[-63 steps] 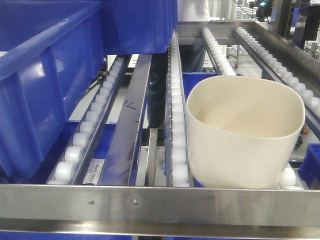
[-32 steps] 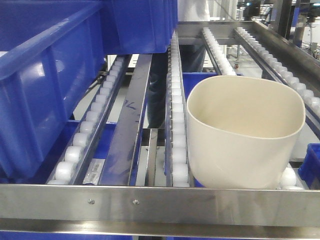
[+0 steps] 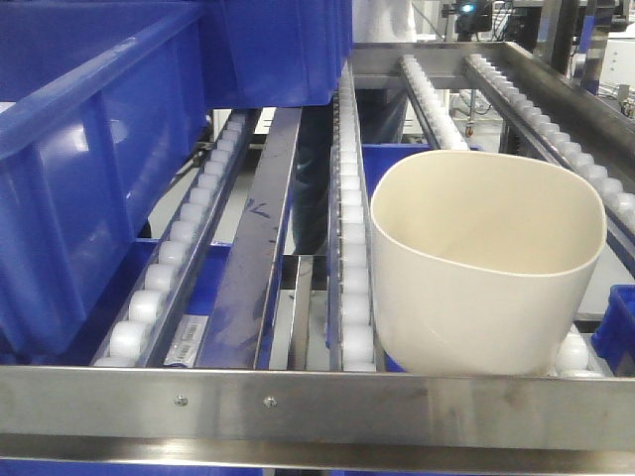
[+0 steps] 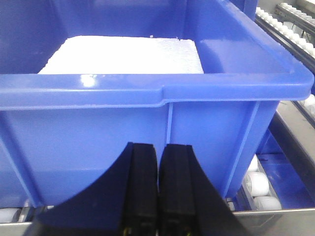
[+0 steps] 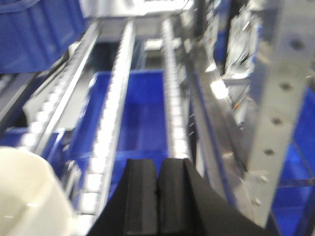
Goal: Move white bin to right shelf second layer
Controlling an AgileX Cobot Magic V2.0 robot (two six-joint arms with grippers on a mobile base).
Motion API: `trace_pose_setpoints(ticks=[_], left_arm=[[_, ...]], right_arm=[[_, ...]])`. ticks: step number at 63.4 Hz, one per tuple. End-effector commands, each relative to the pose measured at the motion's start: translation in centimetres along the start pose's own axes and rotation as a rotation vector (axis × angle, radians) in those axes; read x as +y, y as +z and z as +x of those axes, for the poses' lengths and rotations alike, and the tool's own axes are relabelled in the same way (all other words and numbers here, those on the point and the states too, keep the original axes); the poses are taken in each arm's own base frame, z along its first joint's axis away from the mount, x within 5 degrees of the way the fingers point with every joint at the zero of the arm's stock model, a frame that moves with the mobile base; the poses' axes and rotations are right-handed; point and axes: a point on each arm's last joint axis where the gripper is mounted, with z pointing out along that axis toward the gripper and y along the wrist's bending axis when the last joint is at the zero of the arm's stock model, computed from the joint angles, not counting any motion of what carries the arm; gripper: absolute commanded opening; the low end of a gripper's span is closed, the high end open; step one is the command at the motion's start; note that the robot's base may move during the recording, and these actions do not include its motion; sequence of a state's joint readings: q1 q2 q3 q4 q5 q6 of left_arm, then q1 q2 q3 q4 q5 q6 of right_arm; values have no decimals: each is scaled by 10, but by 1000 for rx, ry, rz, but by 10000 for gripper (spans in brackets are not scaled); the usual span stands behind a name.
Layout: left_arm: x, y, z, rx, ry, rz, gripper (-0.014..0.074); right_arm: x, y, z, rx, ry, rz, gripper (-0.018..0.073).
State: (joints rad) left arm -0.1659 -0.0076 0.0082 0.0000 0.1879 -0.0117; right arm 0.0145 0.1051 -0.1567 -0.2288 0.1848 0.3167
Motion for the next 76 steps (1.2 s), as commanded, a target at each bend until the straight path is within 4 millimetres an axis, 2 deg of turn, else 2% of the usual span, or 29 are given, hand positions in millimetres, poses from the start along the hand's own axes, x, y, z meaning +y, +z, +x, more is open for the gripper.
trace_pose_setpoints(ticks=[1,6,10,76], left_arm=[[0,1,0,-76,-7,8,85],[0,1,0,-76,-7,8,85],[0,1,0,-76,-7,8,85],[0,1,0,-76,-7,8,85]], right_arm=[[1,-5,7,-164,-21,-22,57],[0,-5,30,-182,-22,-33,57],[-1,-3,37,-150,-22,-30,57],[-1,-3,36,-158,-56,-34,57]])
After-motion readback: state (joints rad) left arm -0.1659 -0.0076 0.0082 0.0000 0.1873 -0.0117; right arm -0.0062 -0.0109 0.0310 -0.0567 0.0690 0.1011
